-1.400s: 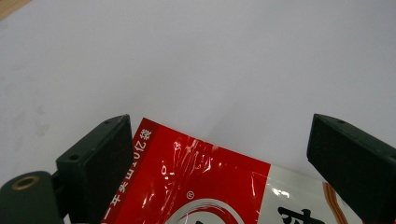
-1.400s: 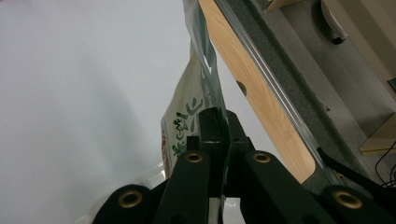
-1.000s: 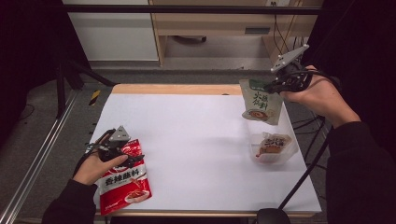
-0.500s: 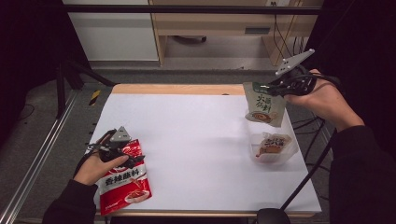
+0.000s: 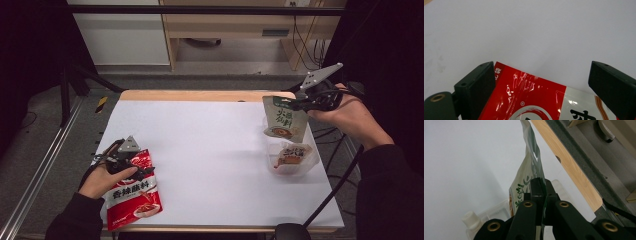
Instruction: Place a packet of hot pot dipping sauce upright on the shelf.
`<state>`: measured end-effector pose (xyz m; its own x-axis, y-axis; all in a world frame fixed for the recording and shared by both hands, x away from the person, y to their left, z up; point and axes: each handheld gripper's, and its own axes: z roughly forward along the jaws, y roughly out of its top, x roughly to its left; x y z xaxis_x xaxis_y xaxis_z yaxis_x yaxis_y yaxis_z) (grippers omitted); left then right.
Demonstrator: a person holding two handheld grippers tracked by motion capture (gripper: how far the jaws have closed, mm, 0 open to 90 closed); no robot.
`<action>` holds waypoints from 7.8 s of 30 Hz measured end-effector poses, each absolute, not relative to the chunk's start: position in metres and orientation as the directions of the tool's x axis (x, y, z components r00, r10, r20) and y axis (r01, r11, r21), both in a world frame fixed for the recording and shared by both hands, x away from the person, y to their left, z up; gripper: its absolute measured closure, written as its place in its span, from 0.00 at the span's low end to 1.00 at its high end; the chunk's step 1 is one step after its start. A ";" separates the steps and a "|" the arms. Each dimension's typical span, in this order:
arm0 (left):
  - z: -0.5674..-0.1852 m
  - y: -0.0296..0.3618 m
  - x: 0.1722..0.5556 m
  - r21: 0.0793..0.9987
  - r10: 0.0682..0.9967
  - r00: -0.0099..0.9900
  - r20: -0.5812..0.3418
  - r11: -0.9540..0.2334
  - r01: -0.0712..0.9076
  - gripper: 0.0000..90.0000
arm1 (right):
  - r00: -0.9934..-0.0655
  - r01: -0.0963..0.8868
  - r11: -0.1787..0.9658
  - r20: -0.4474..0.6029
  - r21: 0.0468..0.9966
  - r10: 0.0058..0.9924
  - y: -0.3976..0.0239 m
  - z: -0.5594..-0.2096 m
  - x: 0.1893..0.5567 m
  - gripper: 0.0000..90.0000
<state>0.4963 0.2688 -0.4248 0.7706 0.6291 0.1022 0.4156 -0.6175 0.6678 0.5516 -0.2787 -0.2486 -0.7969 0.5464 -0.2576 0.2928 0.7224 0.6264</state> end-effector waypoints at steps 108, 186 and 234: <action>-0.433 0.269 0.497 0.655 0.633 0.767 0.100 -0.622 0.428 0.08 | -0.725 0.371 0.604 -0.187 0.705 0.663 -0.302 -0.297 0.520 0.36; -0.428 0.384 0.458 0.762 0.823 0.541 0.177 -0.462 0.454 0.06 | -0.650 0.400 0.499 -0.146 0.769 0.746 -0.118 -0.452 0.462 0.11; -0.466 0.392 0.486 0.675 0.795 0.606 0.022 -0.460 0.578 0.13 | -0.653 0.433 0.510 -0.131 0.743 0.746 -0.118 -0.461 0.462 0.11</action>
